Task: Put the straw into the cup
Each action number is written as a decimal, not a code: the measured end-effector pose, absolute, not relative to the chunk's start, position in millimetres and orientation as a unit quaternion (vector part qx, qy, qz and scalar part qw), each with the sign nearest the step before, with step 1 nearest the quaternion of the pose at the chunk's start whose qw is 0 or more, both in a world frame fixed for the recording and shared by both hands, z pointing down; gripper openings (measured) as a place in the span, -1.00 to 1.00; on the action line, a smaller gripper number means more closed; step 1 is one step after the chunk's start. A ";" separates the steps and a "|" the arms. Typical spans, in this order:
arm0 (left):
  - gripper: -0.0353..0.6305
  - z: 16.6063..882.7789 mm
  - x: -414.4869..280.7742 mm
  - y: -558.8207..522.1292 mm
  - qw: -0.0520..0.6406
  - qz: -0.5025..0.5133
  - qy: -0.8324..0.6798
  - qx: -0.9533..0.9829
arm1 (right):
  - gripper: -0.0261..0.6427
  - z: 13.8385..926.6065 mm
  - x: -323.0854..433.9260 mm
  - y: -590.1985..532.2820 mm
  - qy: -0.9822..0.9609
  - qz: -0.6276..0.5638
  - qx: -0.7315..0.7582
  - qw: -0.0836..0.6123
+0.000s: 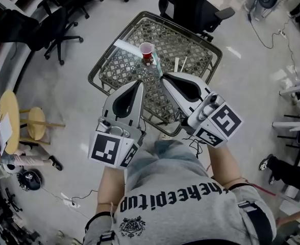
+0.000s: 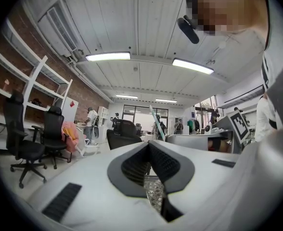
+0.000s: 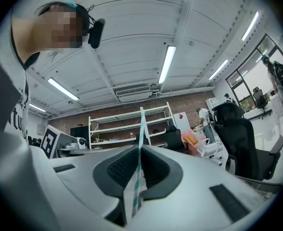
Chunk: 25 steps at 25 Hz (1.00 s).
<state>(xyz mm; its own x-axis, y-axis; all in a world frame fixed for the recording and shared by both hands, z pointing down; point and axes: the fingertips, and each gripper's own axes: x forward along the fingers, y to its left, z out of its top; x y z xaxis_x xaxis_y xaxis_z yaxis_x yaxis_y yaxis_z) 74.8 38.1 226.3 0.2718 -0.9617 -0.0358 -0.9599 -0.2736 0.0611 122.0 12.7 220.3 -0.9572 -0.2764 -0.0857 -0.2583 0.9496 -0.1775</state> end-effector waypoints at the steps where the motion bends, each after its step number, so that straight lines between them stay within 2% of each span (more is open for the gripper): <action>1: -0.82 227.1 75.3 35.4 0.013 -0.031 -0.605 0.795 | -0.82 220.9 122.0 9.9 0.986 -0.083 -0.132 0.056; 17: -0.82 230.3 58.1 11.3 0.005 -0.020 -0.599 0.800 | -0.82 225.9 103.8 -13.2 0.984 -0.089 -0.141 0.062; 25: -0.82 226.4 25.0 -0.4 0.009 -0.016 -0.565 0.825 | -0.82 220.6 74.5 -25.0 0.976 -0.090 -0.188 0.063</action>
<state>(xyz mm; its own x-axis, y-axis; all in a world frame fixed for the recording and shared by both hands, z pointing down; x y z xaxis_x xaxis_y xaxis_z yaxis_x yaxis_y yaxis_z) 25.0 -0.4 226.4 0.3622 -0.9320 -0.0151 -0.9314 -0.3625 0.0329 74.5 -25.0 220.6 -0.9214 -0.3786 -0.0881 -0.3561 0.9129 -0.1994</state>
